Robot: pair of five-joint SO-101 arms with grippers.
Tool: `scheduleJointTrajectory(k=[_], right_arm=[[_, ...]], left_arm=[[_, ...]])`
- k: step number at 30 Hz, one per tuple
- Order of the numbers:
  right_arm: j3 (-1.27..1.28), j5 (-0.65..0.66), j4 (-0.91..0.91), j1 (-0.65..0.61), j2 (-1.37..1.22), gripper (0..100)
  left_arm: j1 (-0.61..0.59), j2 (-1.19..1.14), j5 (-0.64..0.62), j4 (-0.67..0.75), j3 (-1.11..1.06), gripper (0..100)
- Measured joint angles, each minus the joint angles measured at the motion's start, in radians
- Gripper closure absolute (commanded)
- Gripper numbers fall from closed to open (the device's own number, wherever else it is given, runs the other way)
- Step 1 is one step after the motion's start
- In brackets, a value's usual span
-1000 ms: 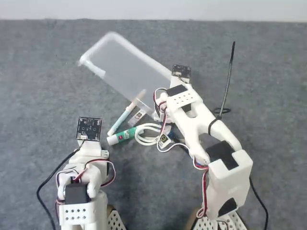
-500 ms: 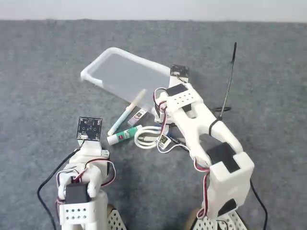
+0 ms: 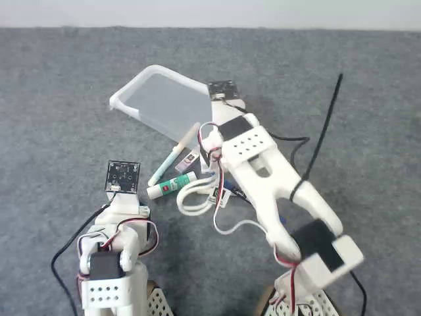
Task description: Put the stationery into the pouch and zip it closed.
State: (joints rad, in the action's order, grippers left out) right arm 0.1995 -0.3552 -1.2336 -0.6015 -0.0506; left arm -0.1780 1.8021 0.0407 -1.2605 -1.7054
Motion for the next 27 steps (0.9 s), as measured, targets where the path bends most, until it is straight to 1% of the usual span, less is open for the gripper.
scheduleJointTrajectory(k=[4, 11, 18, 21, 27], right_arm=[[0.028, 0.046, 0.000, -0.006, 0.095, 99.2], [0.028, 0.180, 0.000, -0.031, 0.227, 99.2], [0.028, 0.407, 0.029, -0.077, 0.325, 99.2], [0.028, 0.434, 0.040, -0.077, 0.341, 99.2], [0.028, 0.442, 0.072, -0.077, 0.348, 99.2]], left_arm=[[0.002, 0.000, 0.000, 0.000, 0.000, 99], [0.000, 0.000, 0.000, 0.000, 0.000, 99], [0.002, 0.000, 0.000, 0.000, 0.000, 99], [0.002, 0.000, 0.000, 0.000, 0.000, 99], [0.002, 0.000, 0.000, 0.000, 0.000, 99]])
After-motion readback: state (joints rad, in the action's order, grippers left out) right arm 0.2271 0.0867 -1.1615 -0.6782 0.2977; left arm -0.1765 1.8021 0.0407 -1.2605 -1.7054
